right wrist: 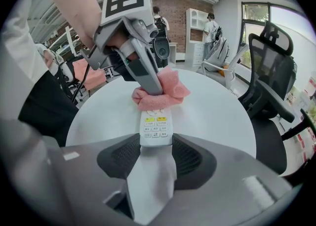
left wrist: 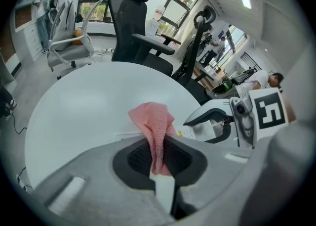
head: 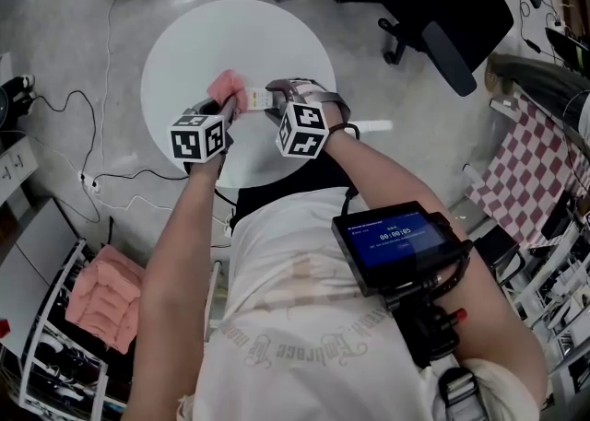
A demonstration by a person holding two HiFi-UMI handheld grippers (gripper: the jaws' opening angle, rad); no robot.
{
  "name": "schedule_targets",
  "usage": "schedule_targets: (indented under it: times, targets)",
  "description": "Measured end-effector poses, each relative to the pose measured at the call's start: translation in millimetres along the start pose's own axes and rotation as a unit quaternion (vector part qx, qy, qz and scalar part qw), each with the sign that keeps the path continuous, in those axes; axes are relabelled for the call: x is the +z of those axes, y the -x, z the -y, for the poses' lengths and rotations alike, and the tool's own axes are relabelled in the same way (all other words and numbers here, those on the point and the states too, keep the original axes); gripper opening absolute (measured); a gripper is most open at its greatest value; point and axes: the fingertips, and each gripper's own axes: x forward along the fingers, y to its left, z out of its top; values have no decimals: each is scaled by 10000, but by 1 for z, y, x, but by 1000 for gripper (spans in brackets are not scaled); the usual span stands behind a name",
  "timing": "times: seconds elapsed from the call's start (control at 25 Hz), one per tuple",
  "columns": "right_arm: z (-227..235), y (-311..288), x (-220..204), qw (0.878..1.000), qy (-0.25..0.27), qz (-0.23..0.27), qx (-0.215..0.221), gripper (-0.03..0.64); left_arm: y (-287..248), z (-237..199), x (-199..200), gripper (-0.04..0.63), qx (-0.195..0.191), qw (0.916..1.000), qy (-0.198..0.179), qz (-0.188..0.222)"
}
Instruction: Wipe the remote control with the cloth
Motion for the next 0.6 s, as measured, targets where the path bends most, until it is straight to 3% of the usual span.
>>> schedule_targets:
  times: [0.32,0.6]
  targets:
    - [-1,1,-2,10000,-22,-8,4,210,22,-57,-9,27,561,9966,603,92]
    - [-1,0,-3,10000,-32,-19,17,210,28,-75,-14,26,1272,9912,327,-190]
